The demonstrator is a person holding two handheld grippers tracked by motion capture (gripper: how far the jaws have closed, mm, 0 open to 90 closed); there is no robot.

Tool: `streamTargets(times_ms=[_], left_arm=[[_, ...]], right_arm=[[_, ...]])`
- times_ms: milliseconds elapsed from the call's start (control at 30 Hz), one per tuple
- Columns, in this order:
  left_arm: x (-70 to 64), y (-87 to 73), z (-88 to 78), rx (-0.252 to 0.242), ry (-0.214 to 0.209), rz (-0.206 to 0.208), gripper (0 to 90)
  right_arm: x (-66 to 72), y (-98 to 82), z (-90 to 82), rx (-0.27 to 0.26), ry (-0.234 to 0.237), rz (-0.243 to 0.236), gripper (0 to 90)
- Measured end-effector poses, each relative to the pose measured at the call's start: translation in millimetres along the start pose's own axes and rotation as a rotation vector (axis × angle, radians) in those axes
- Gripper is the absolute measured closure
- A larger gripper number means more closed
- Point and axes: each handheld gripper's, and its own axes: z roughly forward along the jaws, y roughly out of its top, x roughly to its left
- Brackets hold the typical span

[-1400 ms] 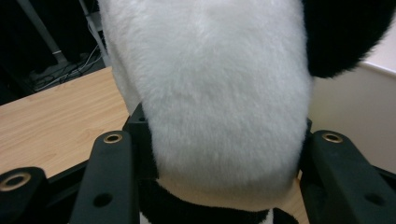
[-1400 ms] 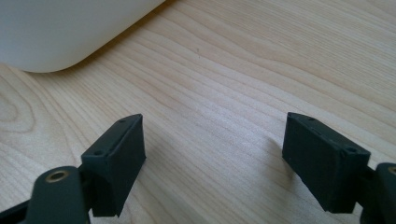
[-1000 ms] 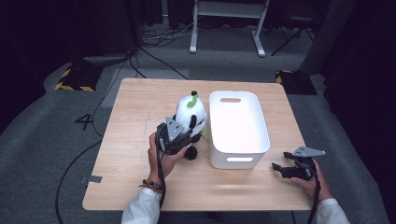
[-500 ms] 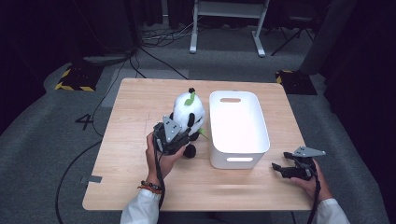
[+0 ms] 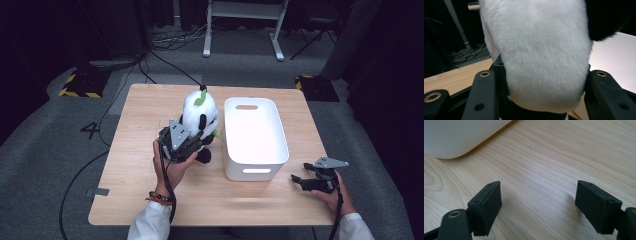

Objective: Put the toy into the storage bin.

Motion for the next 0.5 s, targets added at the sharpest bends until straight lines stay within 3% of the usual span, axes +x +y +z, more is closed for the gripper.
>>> streamTargets(times_ms=[500], left_arm=[[-5.4,31.2,-6.6,-0.059,-0.013,0.014,48.1]], right_arm=[[0.2,-0.1,-0.1,0.001,-0.001,0.001,21.1]])
